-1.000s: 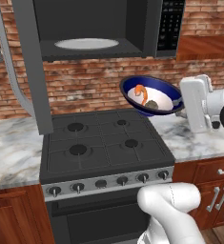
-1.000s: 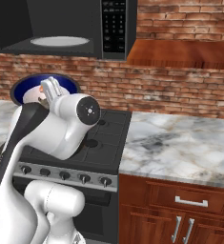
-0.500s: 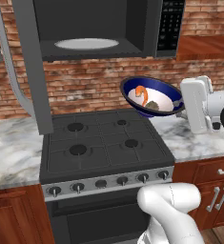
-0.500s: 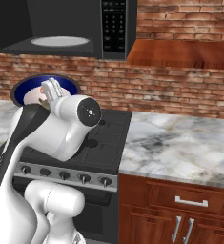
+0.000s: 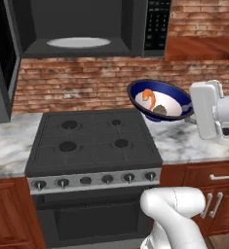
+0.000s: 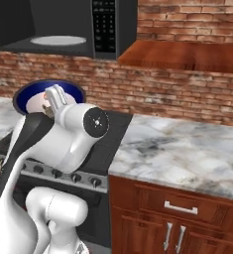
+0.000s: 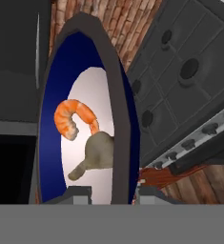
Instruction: The microwave is finished heating the shrimp and garlic. Take the bowl containing the food and place it on the dining counter.
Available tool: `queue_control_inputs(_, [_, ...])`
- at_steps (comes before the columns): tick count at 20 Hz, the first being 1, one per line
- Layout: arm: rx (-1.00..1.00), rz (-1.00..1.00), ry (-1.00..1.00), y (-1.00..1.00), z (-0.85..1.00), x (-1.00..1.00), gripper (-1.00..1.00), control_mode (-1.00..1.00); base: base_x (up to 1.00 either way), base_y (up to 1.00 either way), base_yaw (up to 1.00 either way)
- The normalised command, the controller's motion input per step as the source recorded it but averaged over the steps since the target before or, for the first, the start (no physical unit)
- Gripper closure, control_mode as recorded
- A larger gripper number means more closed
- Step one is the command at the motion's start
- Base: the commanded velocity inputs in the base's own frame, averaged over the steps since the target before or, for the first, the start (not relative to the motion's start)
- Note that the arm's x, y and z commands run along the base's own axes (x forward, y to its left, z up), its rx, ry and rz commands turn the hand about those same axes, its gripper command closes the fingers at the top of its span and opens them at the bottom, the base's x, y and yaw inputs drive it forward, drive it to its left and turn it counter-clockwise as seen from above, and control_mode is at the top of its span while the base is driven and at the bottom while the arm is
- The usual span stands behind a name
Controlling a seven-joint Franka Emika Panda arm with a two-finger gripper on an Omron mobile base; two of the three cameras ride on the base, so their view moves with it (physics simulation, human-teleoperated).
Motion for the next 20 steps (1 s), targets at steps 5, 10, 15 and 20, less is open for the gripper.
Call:
queue_control_inputs(5, [0.0, 0.0, 0.0, 0.0, 0.0, 0.0, 1.0, 1.0, -0.6, -0.12, 0.65])
queue_control_inputs(10, [0.0, 0.0, 0.0, 0.0, 0.0, 0.0, 1.0, 1.0, -0.8, 0.0, 0.86])
queue_control_inputs(15, [0.0, 0.0, 0.0, 0.0, 0.0, 0.0, 1.0, 1.0, -0.74, 0.0, 0.9])
queue_control_inputs(20, [0.0, 0.0, 0.0, 0.0, 0.0, 0.0, 1.0, 1.0, -0.61, 0.02, 0.94])
